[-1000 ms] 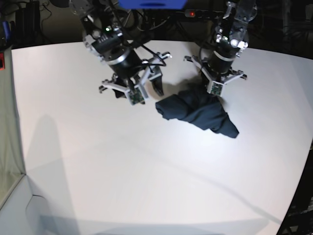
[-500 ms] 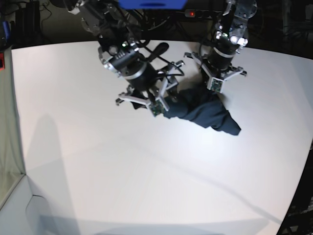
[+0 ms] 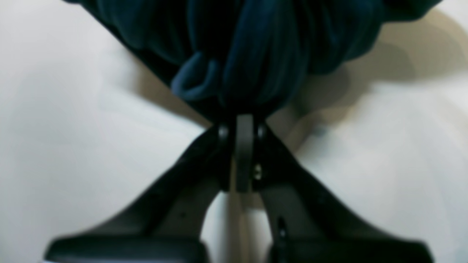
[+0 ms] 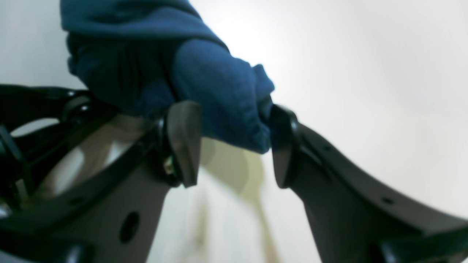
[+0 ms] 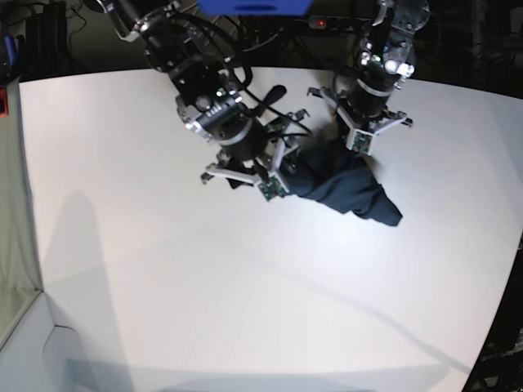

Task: Layout the t-shirt on the table in an organized manner, then fold the t-shirt properly
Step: 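Grasp the shirt with the right gripper and lift it off the table, then bring the left gripper to the hanging shirt and grasp it beside the right gripper, then lower the held shirt back onto the table with both grippers, then regrasp the shirt edge with both grippers close together, then release the left gripper and lift the shirt with the right gripper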

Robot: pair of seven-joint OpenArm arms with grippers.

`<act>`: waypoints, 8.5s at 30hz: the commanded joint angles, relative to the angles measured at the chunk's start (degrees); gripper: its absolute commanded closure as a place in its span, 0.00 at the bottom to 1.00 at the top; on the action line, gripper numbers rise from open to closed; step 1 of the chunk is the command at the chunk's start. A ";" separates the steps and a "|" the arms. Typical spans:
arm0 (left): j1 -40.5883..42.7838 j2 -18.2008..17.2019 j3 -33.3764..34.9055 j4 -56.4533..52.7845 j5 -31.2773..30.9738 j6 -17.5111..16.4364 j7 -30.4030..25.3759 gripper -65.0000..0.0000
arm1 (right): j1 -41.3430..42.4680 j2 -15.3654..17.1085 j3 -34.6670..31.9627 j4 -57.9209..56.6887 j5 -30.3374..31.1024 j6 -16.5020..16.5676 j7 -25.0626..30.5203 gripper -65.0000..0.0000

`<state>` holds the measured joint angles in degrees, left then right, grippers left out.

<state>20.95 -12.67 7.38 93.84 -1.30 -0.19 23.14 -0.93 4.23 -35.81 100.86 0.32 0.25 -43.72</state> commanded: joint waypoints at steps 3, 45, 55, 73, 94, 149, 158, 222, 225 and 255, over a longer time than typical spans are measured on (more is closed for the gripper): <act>0.02 -0.21 -0.12 0.53 0.11 0.14 -0.15 0.99 | 1.24 -0.67 -0.01 0.11 -0.01 0.14 1.48 0.53; -2.62 8.93 -12.78 16.00 0.11 -0.03 0.29 0.98 | -3.77 -1.72 8.16 10.48 -0.19 0.14 0.96 1.00; -4.73 5.50 -5.13 13.89 0.20 -0.03 0.38 0.43 | -5.18 -1.02 8.08 10.66 -0.27 0.14 0.96 1.00; -15.63 -3.20 18.87 5.89 18.84 0.41 -0.15 0.49 | -6.15 -0.93 8.08 10.66 -0.27 0.14 0.96 1.00; -19.32 -0.30 20.89 2.73 23.32 0.49 -0.15 0.49 | -6.24 -0.93 8.25 10.66 -0.27 0.14 0.96 1.00; -11.32 2.60 0.76 7.83 22.88 0.14 -0.23 0.99 | -4.39 3.55 31.99 8.02 -0.01 7.18 0.96 1.00; -8.07 9.46 0.76 10.55 23.32 0.05 0.12 0.99 | -6.76 2.67 27.59 13.73 -0.01 7.18 0.96 1.00; 0.19 9.37 0.58 10.29 22.88 0.23 -0.15 0.99 | 3.17 0.39 7.64 -3.94 -0.27 21.42 1.57 1.00; 0.02 9.81 -2.15 10.82 22.79 0.05 -0.23 0.99 | 3.08 1.27 9.48 -3.85 -0.27 21.42 1.57 1.00; -1.57 9.72 -8.56 11.52 22.71 -0.12 -0.23 0.99 | 4.05 3.73 24.25 -8.95 -0.27 21.68 3.42 1.00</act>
<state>19.66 -3.11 -1.30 104.51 21.19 -1.06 24.18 2.17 7.86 -11.68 91.00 -0.16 21.87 -41.32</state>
